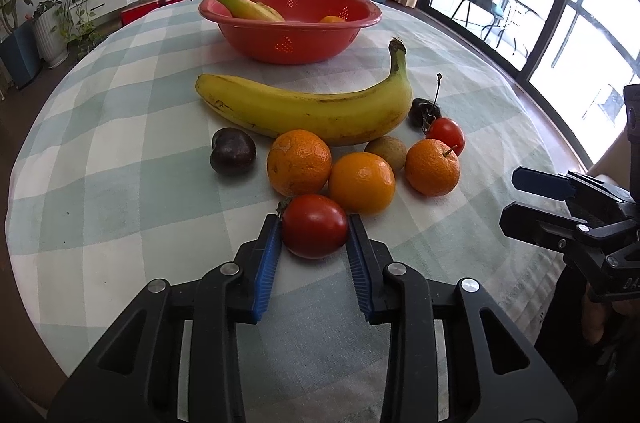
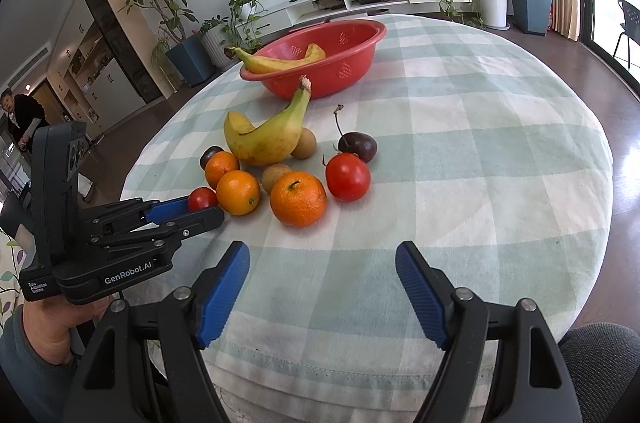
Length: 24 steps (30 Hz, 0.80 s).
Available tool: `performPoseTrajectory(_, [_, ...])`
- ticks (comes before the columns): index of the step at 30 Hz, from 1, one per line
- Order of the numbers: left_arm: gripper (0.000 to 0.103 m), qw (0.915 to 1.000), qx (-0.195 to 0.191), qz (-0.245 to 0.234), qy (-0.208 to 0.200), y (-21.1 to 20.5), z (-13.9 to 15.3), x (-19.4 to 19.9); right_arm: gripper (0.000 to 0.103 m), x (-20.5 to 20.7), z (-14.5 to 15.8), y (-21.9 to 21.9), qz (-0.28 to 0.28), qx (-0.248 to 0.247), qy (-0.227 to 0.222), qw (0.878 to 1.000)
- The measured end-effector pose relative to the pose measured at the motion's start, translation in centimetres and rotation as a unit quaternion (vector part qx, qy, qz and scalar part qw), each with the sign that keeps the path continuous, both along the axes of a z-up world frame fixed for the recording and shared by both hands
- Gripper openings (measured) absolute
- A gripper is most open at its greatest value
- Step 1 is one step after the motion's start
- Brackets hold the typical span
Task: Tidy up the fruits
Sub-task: 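Hold the tomato in the left tool while the right tool grasps an orange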
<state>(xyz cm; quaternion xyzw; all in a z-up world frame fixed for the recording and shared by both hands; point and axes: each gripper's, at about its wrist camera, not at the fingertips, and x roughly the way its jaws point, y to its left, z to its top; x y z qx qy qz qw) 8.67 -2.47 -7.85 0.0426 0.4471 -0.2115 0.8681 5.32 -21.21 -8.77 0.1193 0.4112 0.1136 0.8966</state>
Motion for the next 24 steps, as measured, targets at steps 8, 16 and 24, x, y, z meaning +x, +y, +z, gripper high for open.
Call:
performPoseTrajectory(8, [0.031, 0.9994, -0.034, 0.009, 0.001, 1.3, 0.9, -1.5, 0.075, 1.5, 0.9, 0.1, 0.004, -0.028, 0.003, 1.000])
performPoseTrajectory(16, [0.031, 0.9981, -0.061, 0.011, -0.001, 2.0, 1.3, -2.6, 0.061, 3.6, 1.5, 0.9, 0.029, -0.037, 0.016, 0.999])
performPoseTrajectory(24, [0.031, 0.9973, -0.073, 0.011, 0.001, 2.3, 0.9, -2.7, 0.058, 4.8, -0.1, 2.8, 0.041, -0.029, 0.048, 0.998])
